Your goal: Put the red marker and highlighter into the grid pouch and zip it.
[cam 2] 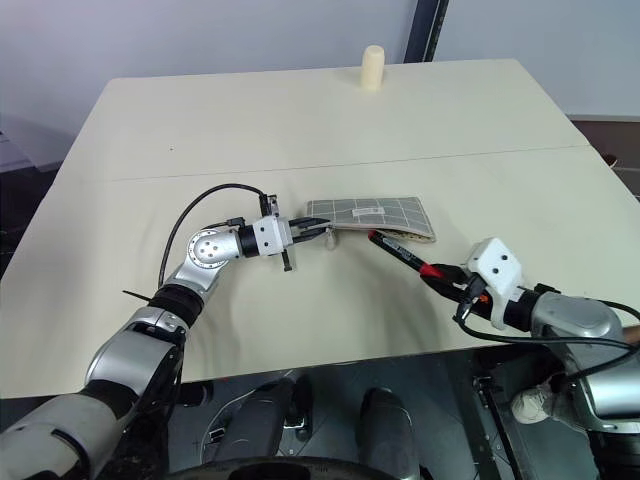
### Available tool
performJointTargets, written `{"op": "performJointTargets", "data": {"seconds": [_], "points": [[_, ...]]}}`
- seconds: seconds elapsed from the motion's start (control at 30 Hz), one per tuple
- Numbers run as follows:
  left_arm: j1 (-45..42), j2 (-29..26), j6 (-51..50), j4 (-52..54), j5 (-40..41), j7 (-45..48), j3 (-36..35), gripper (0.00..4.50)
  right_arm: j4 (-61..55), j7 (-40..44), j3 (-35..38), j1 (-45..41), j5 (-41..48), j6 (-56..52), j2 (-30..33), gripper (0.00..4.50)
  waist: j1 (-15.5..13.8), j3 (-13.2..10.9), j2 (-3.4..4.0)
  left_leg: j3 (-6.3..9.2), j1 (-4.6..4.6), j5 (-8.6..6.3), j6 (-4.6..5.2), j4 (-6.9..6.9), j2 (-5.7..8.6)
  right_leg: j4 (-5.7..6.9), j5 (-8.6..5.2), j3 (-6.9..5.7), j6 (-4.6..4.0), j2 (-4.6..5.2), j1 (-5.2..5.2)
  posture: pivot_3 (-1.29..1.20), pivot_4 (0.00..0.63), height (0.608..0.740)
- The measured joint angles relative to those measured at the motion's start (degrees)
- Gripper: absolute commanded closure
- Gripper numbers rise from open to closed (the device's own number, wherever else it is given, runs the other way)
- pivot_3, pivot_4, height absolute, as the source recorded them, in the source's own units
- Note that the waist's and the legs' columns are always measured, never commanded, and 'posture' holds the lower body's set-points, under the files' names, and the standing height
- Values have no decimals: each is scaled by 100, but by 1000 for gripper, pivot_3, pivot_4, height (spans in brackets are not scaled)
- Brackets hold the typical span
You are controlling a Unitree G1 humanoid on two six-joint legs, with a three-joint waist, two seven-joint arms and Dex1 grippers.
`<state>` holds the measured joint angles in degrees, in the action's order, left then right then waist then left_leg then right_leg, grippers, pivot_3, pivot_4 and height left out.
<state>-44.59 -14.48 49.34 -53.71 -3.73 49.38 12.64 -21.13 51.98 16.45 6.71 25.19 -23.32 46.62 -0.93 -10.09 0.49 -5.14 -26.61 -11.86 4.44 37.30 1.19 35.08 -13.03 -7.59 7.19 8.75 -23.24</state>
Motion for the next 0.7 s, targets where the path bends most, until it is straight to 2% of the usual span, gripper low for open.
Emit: {"op": "performJointTargets", "data": {"seconds": [0.17,0.43,0.7], "points": [[0,1,10,-7,-9,3,0,4500,18,39,48,-12,-30,15,25,4233,1,0,0,1,1,0,0,0,0,0,0,0,0,1,-5,0,150,740],[0,-2,22,-18,-9,29,0,4500,451,-94,-250,-165,-630,292,101,4233,8,0,0,0,0,0,0,1,0,1,0,0,0,1,-5,0,150,740],[-3,4,116,2,-1,152,5,4500,632,-385,-1070,-1247,-1024,320,-178,4233,4,-1,-1,1,-1,0,0,1,0,2,0,-1,0,1,-11,0,150,740]]}}
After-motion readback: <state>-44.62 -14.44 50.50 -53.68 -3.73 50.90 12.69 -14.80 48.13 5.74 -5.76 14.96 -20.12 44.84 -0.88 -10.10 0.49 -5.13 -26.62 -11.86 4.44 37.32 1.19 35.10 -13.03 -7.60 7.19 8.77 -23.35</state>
